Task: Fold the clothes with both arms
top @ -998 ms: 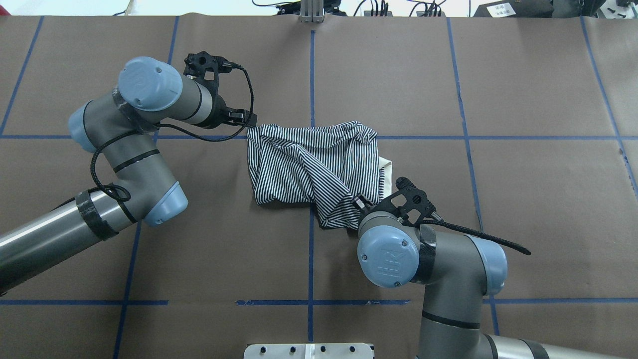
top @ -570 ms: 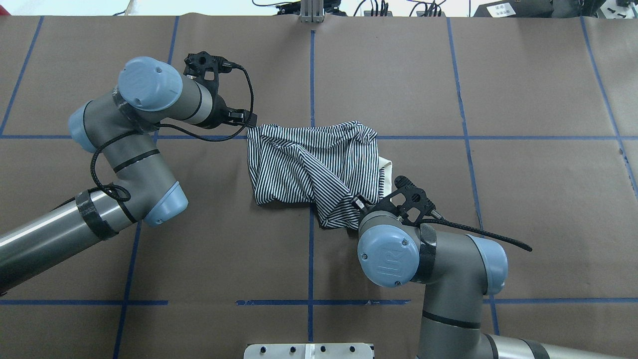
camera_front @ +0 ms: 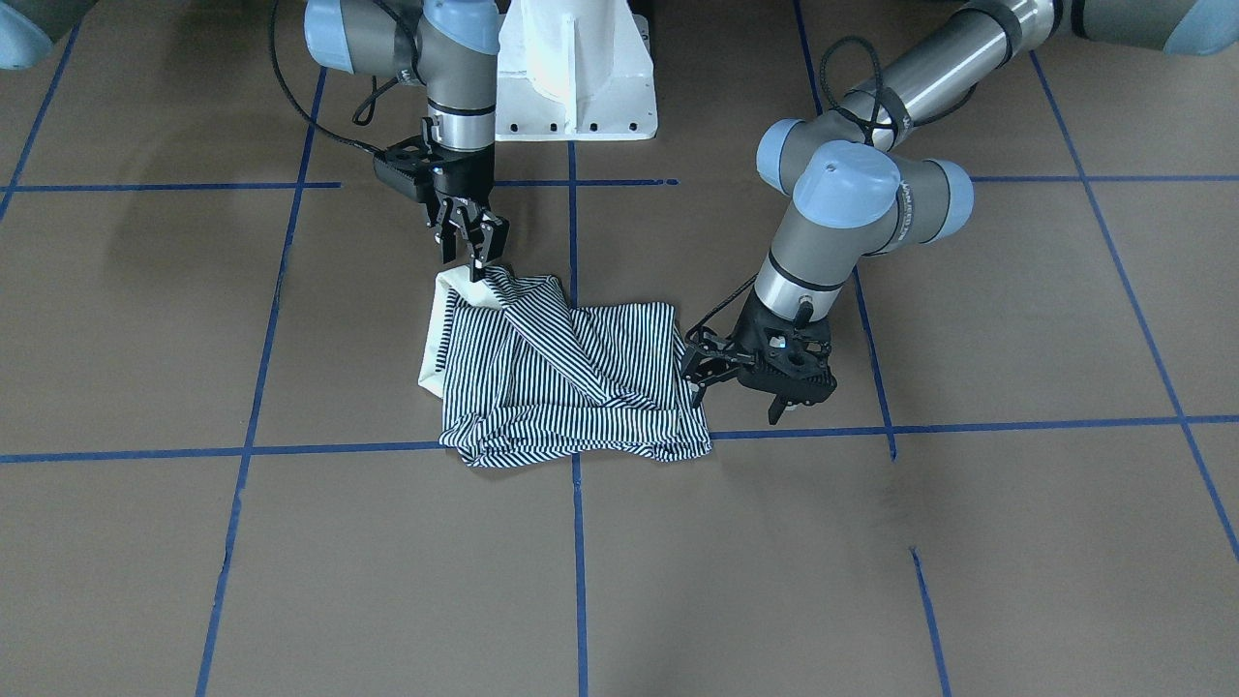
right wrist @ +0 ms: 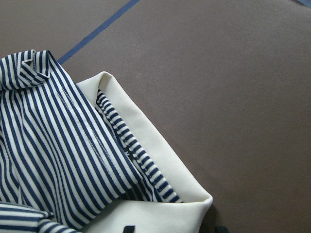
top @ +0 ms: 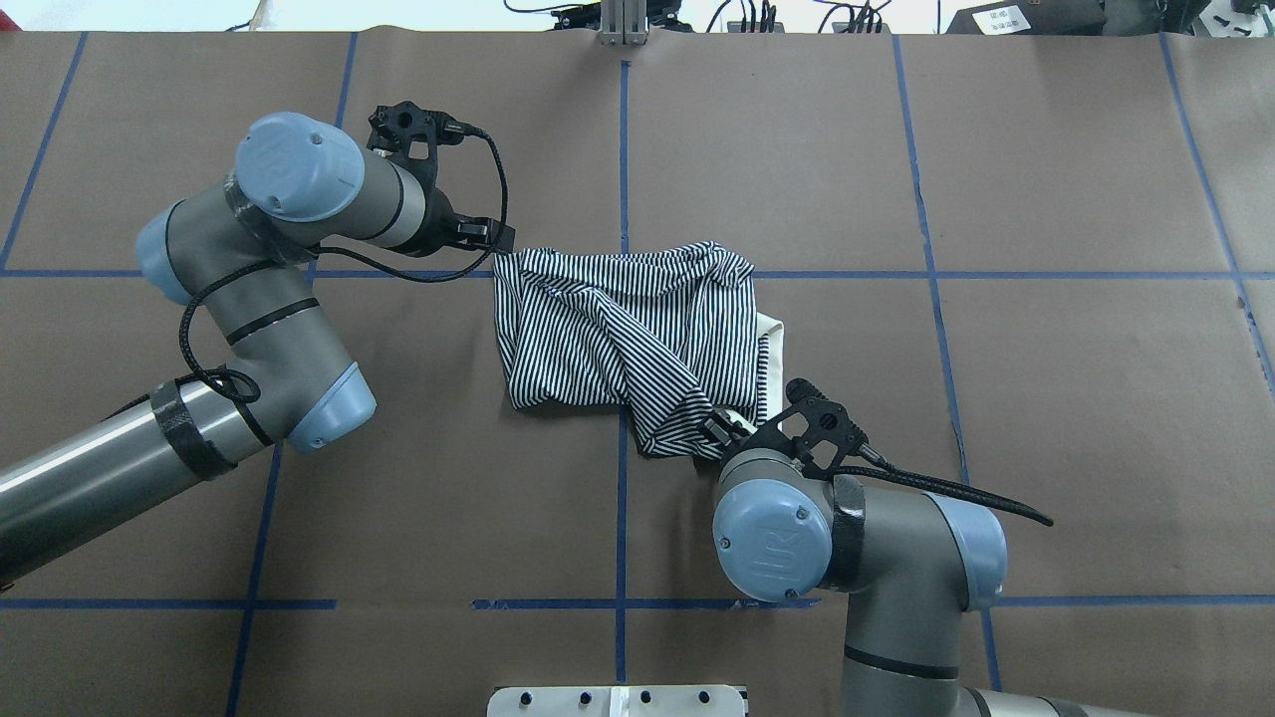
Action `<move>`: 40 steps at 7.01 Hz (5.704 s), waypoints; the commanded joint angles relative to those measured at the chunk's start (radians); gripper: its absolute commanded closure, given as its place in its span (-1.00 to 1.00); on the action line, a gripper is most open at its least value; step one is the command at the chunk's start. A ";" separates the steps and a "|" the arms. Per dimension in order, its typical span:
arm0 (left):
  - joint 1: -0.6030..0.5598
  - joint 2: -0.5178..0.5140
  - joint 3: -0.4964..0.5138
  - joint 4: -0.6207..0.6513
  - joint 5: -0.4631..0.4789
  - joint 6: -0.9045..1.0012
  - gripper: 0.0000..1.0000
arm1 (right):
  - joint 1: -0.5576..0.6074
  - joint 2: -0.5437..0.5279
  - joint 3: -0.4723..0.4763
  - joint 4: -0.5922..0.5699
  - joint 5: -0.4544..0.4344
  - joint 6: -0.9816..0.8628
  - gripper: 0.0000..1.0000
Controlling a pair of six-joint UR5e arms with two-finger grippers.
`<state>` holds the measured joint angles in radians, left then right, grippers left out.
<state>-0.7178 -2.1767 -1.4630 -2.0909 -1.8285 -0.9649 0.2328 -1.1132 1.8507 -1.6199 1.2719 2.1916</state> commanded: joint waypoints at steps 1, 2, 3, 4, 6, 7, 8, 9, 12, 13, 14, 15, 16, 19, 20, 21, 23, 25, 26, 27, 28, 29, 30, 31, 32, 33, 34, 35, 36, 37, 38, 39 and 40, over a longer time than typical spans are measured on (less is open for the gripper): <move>0.000 0.000 0.000 0.000 0.000 0.000 -1.00 | -0.001 -0.007 -0.001 -0.002 0.000 0.002 -0.27; 0.000 0.000 0.000 0.000 0.000 0.000 -1.00 | -0.003 -0.008 -0.001 0.000 -0.002 0.004 -0.28; 0.000 0.002 0.000 0.000 0.000 0.000 -1.00 | -0.003 -0.005 -0.005 0.002 -0.003 0.032 -0.22; 0.001 0.002 0.000 -0.001 0.000 0.000 -1.00 | 0.000 -0.004 -0.005 0.002 -0.008 0.042 -0.12; 0.001 0.002 0.000 0.000 0.000 0.000 -1.00 | 0.008 -0.004 -0.013 0.006 -0.031 0.050 -0.06; 0.000 0.002 0.000 0.000 0.000 0.000 -1.00 | 0.010 0.000 -0.017 0.009 -0.031 0.050 0.09; 0.000 0.002 -0.002 0.000 0.000 0.000 -1.00 | 0.014 0.001 -0.016 0.011 -0.031 0.066 0.91; 0.000 0.002 -0.002 0.000 0.000 0.000 -1.00 | 0.016 0.003 -0.016 0.011 -0.031 0.066 1.00; 0.001 0.002 -0.002 -0.001 0.000 0.000 -1.00 | 0.060 0.009 -0.001 0.006 -0.020 0.039 1.00; 0.001 0.002 -0.002 0.000 0.000 0.000 -1.00 | 0.103 0.036 0.022 -0.011 0.004 0.015 1.00; 0.001 0.000 -0.002 -0.001 0.000 -0.002 -1.00 | 0.147 0.079 0.021 -0.068 0.039 0.004 1.00; 0.001 0.000 -0.002 0.000 0.000 -0.002 -1.00 | 0.195 0.126 0.016 -0.112 0.055 -0.015 1.00; 0.001 0.000 -0.002 0.000 0.000 -0.002 -1.00 | 0.227 0.151 -0.032 -0.110 0.055 -0.015 1.00; 0.003 0.000 0.000 0.000 0.000 -0.002 -1.00 | 0.328 0.356 -0.405 -0.103 0.075 -0.035 1.00; 0.003 0.000 0.000 0.000 0.000 0.000 -1.00 | 0.344 0.375 -0.459 -0.103 0.081 -0.045 1.00; 0.003 0.000 0.001 0.000 0.000 0.000 -1.00 | 0.353 0.400 -0.538 -0.103 0.081 -0.056 1.00; 0.005 0.000 0.001 -0.001 0.000 -0.002 -1.00 | 0.355 0.411 -0.582 -0.103 0.083 -0.079 1.00; 0.015 0.000 0.001 -0.001 0.000 -0.002 -1.00 | 0.362 0.417 -0.581 -0.104 0.083 -0.227 -0.99; 0.015 0.000 0.001 -0.001 0.000 -0.005 -1.00 | 0.393 0.418 -0.577 -0.106 0.125 -0.312 -1.00; 0.017 0.000 0.000 -0.001 0.000 -0.006 -1.00 | 0.433 0.417 -0.559 -0.107 0.182 -0.410 -1.00; 0.017 0.000 -0.002 -0.001 0.000 -0.006 -1.00 | 0.454 0.405 -0.495 -0.115 0.231 -0.503 -1.00; 0.017 0.000 -0.002 -0.003 0.000 -0.006 -1.00 | 0.454 0.373 -0.408 -0.117 0.247 -0.512 -1.00; 0.017 -0.002 -0.002 -0.003 -0.002 -0.005 -1.00 | 0.454 0.336 -0.316 -0.124 0.266 -0.512 -1.00; 0.020 -0.006 -0.003 -0.003 -0.002 -0.014 -1.00 | 0.453 0.290 -0.219 -0.130 0.312 -0.541 -1.00; 0.027 -0.006 -0.016 -0.001 -0.021 -0.035 -1.00 | 0.426 0.236 -0.135 -0.117 0.319 -0.559 -1.00; 0.031 -0.003 -0.023 -0.001 -0.021 -0.037 -1.00 | 0.358 0.201 -0.051 -0.115 0.310 -0.541 -1.00; 0.031 0.000 -0.026 -0.003 -0.020 -0.037 -1.00 | 0.293 0.182 -0.036 -0.103 0.294 -0.521 -1.00; 0.031 -0.003 -0.042 -0.001 -0.018 -0.037 -1.00 | 0.233 0.165 -0.037 -0.069 0.247 -0.518 -1.00; 0.031 0.000 -0.075 0.002 -0.014 -0.037 -1.00 | 0.190 0.164 -0.048 -0.036 0.233 -0.492 -0.98; 0.031 -0.002 -0.088 0.002 -0.005 -0.035 -1.00 | 0.171 0.132 -0.056 0.032 0.230 -0.410 -0.75; 0.031 -0.003 -0.089 0.000 0.032 -0.034 -1.00 | 0.171 0.116 -0.077 0.049 0.230 -0.411 -0.62; 0.037 -0.003 -0.100 0.002 0.047 -0.034 -1.00 | 0.174 0.121 -0.138 0.049 0.215 -0.441 -0.54; 0.058 -0.002 -0.120 0.003 0.081 -0.040 -1.00 | 0.195 0.122 -0.165 0.051 0.205 -0.560 -0.47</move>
<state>-0.6766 -2.1792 -1.5652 -2.0891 -1.7791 -1.0004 0.4132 -0.9910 1.7237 -1.5739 1.4883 1.7222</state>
